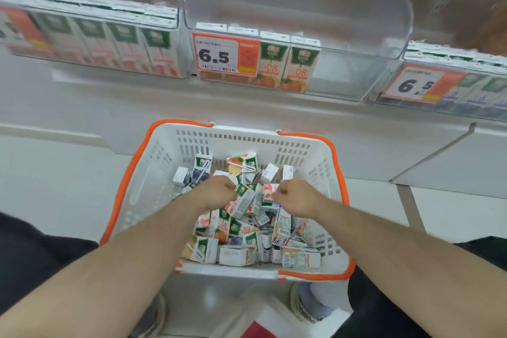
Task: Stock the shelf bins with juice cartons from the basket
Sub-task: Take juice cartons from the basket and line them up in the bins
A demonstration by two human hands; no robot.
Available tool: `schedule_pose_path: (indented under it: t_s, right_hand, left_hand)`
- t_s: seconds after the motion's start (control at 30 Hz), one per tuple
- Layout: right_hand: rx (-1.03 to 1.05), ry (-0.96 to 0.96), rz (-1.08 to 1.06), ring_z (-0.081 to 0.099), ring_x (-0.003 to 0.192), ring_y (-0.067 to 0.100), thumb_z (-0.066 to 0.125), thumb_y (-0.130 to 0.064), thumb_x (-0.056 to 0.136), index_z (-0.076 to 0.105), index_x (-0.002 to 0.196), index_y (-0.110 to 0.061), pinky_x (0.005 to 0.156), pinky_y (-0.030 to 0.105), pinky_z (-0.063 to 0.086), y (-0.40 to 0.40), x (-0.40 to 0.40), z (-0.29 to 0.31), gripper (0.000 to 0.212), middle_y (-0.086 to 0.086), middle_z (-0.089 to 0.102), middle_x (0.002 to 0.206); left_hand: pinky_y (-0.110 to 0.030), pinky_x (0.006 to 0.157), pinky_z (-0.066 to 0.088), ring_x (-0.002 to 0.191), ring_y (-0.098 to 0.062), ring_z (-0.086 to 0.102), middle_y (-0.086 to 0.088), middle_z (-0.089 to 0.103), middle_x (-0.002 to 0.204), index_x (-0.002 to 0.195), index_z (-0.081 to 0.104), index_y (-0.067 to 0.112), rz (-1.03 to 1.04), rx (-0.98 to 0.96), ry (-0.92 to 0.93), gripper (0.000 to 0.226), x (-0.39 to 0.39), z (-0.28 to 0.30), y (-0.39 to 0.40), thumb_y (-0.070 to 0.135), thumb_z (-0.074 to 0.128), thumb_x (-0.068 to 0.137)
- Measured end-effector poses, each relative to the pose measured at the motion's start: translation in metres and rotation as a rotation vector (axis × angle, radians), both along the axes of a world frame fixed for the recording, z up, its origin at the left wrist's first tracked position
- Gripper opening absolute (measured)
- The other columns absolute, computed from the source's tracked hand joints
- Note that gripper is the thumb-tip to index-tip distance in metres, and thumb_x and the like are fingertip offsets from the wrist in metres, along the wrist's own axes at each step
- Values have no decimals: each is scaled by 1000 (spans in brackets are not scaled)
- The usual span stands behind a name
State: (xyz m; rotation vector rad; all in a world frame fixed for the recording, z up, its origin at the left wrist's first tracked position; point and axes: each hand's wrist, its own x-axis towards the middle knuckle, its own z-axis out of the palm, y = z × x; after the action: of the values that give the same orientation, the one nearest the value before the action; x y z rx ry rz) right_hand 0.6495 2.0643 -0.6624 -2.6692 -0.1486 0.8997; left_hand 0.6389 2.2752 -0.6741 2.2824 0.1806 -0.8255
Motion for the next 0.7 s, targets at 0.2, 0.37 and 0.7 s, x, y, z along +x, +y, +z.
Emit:
schedule_pose_path:
  t_s: [0.2,0.37,0.7]
  right_hand:
    - [-93,169,28,62,105,26,47,-31,100,62,124,-9,81,30,47,-4,-14,-44,36,13,63,123]
    - [-101,57,-58,60,108,26,48,-27,95,47,139,-15,78,28,48,0,-6,-67,46,12,54,137]
    - [-134,-188,192,51,120,29,56,-49,87,39,137,-18,94,40,47,49,9,-85,62,10,44,138]
  left_hand:
    - [-31,75,41,80,-18,47,-3,53,91,89,58,12,-116,104,131,11,-9,-39,21,22,53,91]
    - [-31,93,44,101,-17,55,-4,60,124,123,61,12,-28,106,99,33,-4,-56,24,22,54,92]
    - [-27,81,44,105,-22,59,-4,65,108,108,67,14,10,73,123,23,12,-80,22,17,57,89]
